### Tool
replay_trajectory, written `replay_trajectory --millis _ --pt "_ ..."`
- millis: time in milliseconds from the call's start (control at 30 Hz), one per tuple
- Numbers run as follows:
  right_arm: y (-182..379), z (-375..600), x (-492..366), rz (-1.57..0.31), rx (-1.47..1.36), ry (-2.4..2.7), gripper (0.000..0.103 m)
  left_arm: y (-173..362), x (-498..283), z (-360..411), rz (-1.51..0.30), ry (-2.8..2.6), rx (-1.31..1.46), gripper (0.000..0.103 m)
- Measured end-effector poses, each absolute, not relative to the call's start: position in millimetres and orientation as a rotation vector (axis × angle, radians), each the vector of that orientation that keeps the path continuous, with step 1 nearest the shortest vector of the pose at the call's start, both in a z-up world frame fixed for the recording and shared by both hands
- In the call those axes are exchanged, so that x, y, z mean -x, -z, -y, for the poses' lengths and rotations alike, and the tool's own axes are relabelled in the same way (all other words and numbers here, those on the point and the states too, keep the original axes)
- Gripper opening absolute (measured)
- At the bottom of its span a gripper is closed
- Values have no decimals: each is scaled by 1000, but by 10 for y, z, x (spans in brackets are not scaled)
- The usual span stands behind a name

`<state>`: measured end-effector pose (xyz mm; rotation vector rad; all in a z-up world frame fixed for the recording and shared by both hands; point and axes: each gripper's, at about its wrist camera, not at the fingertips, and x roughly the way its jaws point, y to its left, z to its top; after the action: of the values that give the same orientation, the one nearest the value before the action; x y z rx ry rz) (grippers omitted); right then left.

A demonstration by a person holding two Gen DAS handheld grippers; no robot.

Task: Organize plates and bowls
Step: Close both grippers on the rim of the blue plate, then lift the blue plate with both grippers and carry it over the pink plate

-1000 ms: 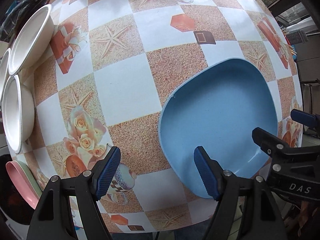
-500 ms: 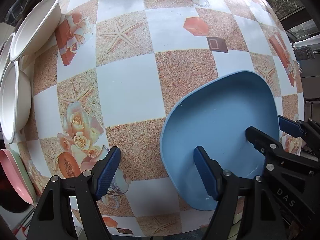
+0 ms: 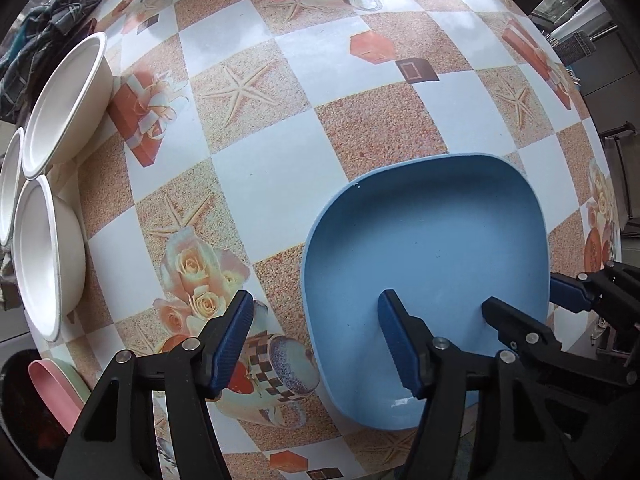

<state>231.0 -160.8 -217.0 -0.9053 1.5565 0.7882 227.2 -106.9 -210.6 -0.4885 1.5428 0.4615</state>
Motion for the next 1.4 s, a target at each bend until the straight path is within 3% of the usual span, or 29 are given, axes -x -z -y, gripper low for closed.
replay_trajectory --millis 167,233,300,633,833,933,1100,1400 --pt "2177 1606 -2317 -1585 826 -721 37 2116 -2370 1044 -1534 -406 472 67" --pt "2177 1608 -2341 -1599 815 -720 37 2116 -2346 1027 -1521 -365 510 48" --pt "2188 1599 -2411 -1609 808 -714 37 2079 -2405 1105 -1532 -340 466 38" --pt "2310 1771 -2068 -1781 754 -708 37 2055 -1784 1377 -1617 -320 407 35" --pt "2363 1589 -1512 -1727 918 -775 37 2056 -1393 1287 -1627 -359 475 35" --pt "2399 1519 -1419 -1706 980 -766 45 2039 -1377 1298 -1626 -336 480 35" --pt "2390 1516 -1607 -1806 873 -721 38 2006 -1166 1377 -1633 -311 462 35" --pt "2250 1407 -1307 -1830 862 -758 38 1841 -679 1014 -1595 -286 487 35"
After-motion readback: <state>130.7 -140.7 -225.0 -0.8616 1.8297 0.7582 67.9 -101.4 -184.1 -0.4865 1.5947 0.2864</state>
